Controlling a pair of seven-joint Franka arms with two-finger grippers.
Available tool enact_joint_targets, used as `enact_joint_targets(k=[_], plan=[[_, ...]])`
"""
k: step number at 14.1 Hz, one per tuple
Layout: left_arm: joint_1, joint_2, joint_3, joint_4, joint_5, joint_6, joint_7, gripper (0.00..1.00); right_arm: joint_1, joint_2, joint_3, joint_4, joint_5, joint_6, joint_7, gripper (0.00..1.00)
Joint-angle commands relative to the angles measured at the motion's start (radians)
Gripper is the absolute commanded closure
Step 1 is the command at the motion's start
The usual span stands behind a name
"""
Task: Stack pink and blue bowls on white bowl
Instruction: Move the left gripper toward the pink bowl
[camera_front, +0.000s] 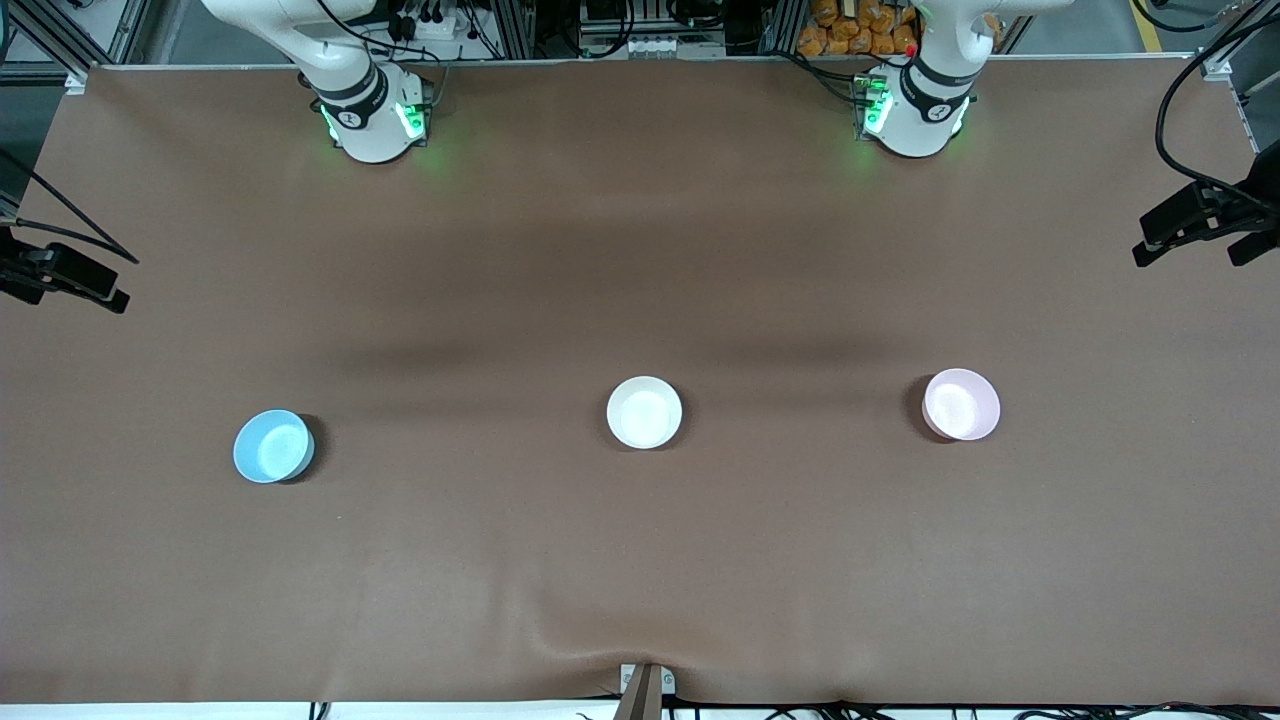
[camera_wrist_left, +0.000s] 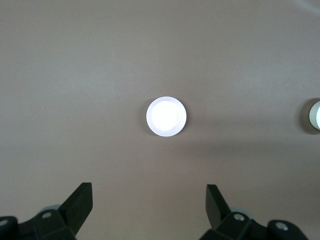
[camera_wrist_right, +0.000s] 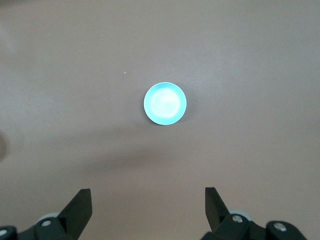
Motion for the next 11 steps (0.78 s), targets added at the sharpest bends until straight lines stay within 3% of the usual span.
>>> enact_joint_targets(k=[1,5,11], plan=[[0.007,0.001,-0.003,0.01,-0.021,-0.006,-0.013,0.0,-0.012,0.005,0.006,0.017,0.012,-0.004,0.008,0.0],[0.012,0.008,-0.003,0.003,-0.021,-0.021,-0.005,0.0,-0.012,0.005,0.006,0.017,0.011,-0.004,0.008,0.0],[0.015,0.143,0.0,-0.014,0.001,0.022,-0.002,0.0,-0.012,0.005,0.005,0.017,0.011,-0.004,0.008,0.0]])
